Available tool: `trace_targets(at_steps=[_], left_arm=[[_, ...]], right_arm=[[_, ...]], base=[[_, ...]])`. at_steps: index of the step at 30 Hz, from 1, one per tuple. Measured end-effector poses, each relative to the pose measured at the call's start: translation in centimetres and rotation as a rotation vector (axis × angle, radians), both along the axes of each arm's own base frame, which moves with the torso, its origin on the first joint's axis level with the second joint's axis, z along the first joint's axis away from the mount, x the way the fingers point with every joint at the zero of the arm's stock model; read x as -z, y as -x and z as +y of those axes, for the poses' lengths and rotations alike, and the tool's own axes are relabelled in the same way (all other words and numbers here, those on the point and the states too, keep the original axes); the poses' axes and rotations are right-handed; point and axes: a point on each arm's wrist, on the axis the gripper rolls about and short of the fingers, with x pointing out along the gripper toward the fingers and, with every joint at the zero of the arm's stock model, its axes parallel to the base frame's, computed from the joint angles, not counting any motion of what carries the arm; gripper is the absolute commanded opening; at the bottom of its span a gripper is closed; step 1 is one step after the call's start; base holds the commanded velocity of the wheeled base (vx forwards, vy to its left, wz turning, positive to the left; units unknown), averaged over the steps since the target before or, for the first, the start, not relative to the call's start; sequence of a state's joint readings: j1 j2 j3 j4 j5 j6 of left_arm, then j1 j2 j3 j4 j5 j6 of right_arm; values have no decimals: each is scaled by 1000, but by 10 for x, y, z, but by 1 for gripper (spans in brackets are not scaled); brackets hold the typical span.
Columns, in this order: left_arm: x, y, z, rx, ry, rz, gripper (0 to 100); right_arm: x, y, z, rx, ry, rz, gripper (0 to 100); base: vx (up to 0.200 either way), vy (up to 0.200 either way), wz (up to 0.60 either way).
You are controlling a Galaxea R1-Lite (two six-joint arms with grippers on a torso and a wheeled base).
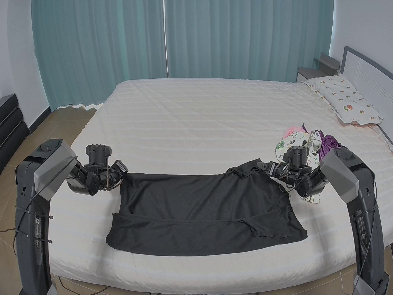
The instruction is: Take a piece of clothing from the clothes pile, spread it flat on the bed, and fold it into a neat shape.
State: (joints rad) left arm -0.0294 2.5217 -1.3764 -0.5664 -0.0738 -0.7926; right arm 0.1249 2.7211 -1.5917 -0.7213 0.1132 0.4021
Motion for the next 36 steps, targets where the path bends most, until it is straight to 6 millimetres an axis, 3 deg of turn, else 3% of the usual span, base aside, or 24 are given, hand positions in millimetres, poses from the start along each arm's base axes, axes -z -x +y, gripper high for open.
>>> trace_targets(at_steps=[1, 2, 16, 25, 26, 36], left_arm=[[0, 0, 0, 0, 0, 0, 0], [0, 0, 0, 0, 0, 0, 0], [-1, 1, 1, -3, 0, 1, 0], [-4, 0, 6, -24, 17, -5, 0], [-4, 0, 6, -25, 17, -5, 0], [-5, -2, 14, -42, 20, -12, 0]], right_arm=[[2, -1, 0, 2, -7, 1, 100], [4, -3, 1, 5, -17, 2, 0], [14, -20, 2, 60, -114, 18, 0], [-2, -22, 2, 82, -124, -14, 0], [-3, -21, 3, 81, -124, -14, 100], [-2, -10, 13, 60, -111, 26, 100]], base=[[0, 0, 0], [0, 0, 0], [0, 0, 0], [0, 0, 0], [0, 0, 0], [0, 0, 0]])
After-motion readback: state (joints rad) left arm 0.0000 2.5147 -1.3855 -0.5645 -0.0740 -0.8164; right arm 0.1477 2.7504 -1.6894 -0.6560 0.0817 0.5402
